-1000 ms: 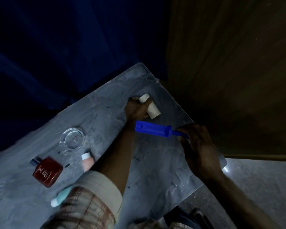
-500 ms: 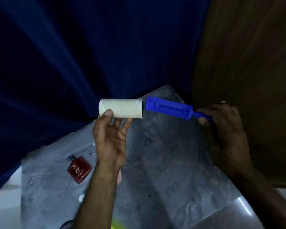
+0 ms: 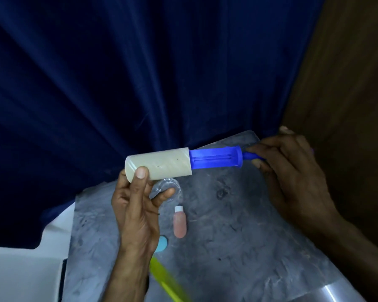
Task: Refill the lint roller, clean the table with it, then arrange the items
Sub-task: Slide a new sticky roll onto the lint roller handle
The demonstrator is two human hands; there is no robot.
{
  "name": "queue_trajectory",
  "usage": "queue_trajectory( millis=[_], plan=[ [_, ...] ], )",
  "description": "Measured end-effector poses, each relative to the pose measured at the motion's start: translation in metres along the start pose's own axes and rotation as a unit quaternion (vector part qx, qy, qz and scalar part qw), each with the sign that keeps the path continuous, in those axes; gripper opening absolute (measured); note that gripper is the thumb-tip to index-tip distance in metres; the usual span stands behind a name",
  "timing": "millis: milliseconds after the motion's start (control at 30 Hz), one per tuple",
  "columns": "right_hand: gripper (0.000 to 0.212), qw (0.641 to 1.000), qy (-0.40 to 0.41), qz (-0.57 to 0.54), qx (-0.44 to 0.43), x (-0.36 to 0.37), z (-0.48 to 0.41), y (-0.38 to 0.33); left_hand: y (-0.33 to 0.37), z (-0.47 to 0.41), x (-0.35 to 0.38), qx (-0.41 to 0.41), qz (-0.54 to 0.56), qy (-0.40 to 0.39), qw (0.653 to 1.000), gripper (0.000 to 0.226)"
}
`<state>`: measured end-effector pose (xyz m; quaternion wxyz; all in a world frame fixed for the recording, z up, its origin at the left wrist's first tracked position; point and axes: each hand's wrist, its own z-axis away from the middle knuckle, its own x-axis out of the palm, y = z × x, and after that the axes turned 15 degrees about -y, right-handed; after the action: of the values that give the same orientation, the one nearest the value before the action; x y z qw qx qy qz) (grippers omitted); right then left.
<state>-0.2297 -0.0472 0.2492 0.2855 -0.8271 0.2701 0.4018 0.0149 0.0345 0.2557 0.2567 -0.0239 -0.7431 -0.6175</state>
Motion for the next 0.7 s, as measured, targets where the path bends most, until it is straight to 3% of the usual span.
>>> queue_trajectory(
  millis=[100,233,500,700],
  plan=[
    [0.023,1.0,-0.005,0.013,-0.022,-0.003,-0.005,-0.01,0.013,0.009,-0.008,-0.008,-0.014,0.014,1.0,0.025],
    [0.024,0.997,-0.026,0.037,-0.063,-0.003,-0.013,-0.032,0.019,0.022,-0.01,-0.052,-0.059,-0.042,0.996,0.056],
    [0.022,0.997,-0.027,0.03,-0.072,-0.005,-0.026,-0.049,0.034,0.028,-0.025,-0.033,-0.079,-0.049,0.995,0.046],
    [0.03,0.993,-0.1,-0.025,-0.061,-0.008,-0.03,-0.044,0.053,0.029,-0.051,0.018,-0.126,-0.17,0.977,0.056]
  ],
)
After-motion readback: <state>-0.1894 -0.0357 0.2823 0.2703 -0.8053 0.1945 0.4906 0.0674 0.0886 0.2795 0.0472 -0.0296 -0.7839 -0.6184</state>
